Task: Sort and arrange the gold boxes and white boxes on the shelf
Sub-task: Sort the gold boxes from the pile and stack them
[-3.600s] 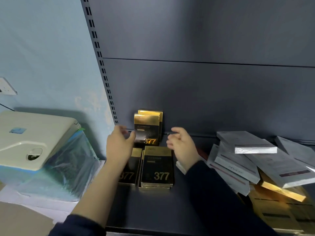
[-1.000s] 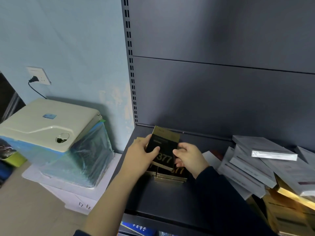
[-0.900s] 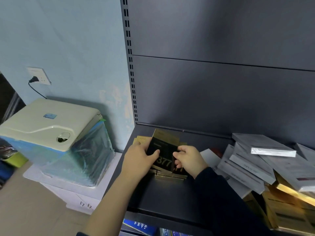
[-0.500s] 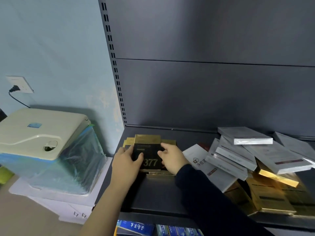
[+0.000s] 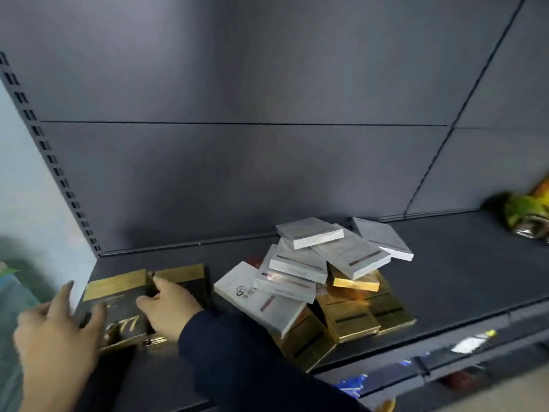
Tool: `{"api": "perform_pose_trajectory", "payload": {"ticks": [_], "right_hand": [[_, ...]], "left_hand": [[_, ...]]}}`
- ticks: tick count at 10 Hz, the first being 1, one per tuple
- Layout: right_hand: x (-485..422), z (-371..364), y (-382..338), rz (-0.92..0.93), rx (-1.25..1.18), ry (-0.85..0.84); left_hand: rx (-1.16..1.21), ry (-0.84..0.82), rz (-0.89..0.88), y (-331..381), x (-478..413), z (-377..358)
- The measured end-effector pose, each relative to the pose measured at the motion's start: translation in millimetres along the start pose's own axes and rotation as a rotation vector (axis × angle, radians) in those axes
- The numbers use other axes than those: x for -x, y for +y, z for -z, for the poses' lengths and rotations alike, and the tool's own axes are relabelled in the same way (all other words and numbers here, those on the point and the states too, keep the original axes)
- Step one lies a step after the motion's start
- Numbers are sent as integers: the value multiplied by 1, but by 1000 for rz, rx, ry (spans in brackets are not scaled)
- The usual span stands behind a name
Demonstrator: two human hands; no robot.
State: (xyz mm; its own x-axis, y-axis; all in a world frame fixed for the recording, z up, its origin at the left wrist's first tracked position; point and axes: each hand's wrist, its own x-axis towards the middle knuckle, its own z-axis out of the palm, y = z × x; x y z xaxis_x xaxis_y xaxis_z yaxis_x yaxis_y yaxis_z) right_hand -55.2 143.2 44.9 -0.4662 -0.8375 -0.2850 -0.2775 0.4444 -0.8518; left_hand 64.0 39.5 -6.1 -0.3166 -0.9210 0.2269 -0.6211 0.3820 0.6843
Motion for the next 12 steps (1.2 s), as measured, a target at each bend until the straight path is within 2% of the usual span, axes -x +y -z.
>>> {"api": "perform_pose_trajectory", "payload": {"ticks": [1, 2, 4, 5, 6, 7, 8, 10, 12], "right_hand": [[5, 26, -4, 3, -33, 14], [10, 62, 0, 44, -116, 94], [54, 159, 33, 79, -173, 290], [86, 210, 68, 31, -118, 437], [115, 241, 107, -3, 39, 606], [143, 253, 139, -90, 19, 620], [153, 250, 165, -194, 188, 695], [140, 225, 214, -59, 543, 815], [130, 232, 221, 141, 724, 883]], "left_hand": [[30, -14, -112, 25, -2, 3], [115, 12, -171, 81, 10, -4], [192, -229, -398, 137, 48, -53], [194, -374, -493, 154, 78, -76], [198, -463, -589, 170, 101, -93], [199, -477, -652, 182, 114, -103], [179, -496, -722, 191, 127, -109], [162, -564, -911, 193, 151, -129], [49, -595, -1025, 187, 151, -136]]}}
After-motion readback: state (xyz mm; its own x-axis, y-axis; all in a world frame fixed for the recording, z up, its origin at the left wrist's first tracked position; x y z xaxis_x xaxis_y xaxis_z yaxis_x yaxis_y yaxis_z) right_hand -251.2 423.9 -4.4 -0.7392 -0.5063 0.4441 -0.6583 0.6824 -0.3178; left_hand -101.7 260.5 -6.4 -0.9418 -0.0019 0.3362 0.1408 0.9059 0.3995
